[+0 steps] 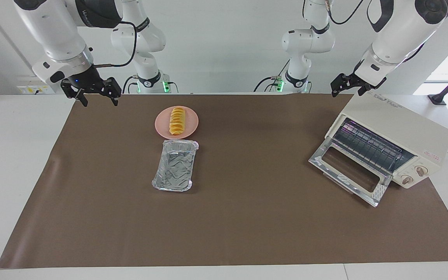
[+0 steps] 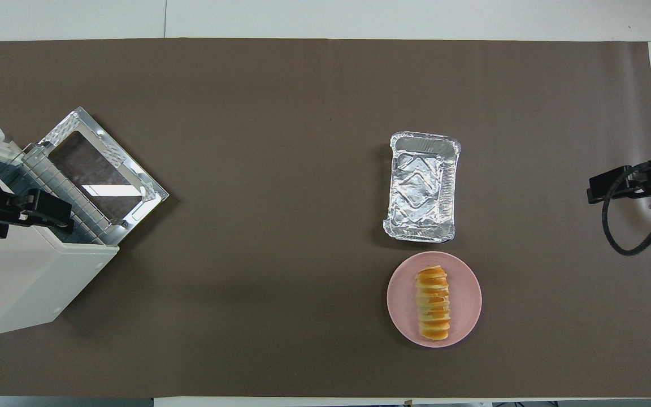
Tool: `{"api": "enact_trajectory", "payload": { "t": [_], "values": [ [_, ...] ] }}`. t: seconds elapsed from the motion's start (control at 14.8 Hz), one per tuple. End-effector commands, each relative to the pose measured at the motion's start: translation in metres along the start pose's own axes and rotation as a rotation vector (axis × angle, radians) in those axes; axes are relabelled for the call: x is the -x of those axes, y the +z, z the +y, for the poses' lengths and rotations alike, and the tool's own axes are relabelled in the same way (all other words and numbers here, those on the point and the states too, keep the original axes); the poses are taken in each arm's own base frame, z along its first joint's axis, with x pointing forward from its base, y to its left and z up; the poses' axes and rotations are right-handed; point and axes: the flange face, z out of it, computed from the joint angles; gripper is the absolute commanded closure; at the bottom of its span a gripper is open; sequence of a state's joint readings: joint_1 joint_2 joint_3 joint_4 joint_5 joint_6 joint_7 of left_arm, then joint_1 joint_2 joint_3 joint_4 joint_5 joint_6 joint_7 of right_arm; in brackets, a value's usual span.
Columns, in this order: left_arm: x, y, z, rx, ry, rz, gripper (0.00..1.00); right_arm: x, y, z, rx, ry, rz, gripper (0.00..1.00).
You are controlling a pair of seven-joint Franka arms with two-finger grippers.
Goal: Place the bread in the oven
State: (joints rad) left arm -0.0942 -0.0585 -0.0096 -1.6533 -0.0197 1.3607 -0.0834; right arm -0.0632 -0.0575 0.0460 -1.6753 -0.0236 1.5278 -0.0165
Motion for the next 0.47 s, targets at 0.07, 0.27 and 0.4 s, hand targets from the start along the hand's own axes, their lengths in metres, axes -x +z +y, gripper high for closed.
{"api": "enact_trajectory", "payload": {
  "t": [0.07,0.27,0.4],
  "values": [
    [0.005,-0.002,-0.004,-0.014,-0.002,0.021,0.00,0.010,0.004,0.001,0.009,-0.005,-0.021,0.00],
    [0.005,-0.002,-0.004,-0.014,-0.002,0.021,0.00,0.019,0.011,-0.003,-0.002,-0.010,-0.056,0.00],
    [0.005,-0.002,-0.004,-0.014,-0.002,0.021,0.00,0.031,0.029,-0.011,-0.003,-0.021,-0.086,0.00]
  ]
}}
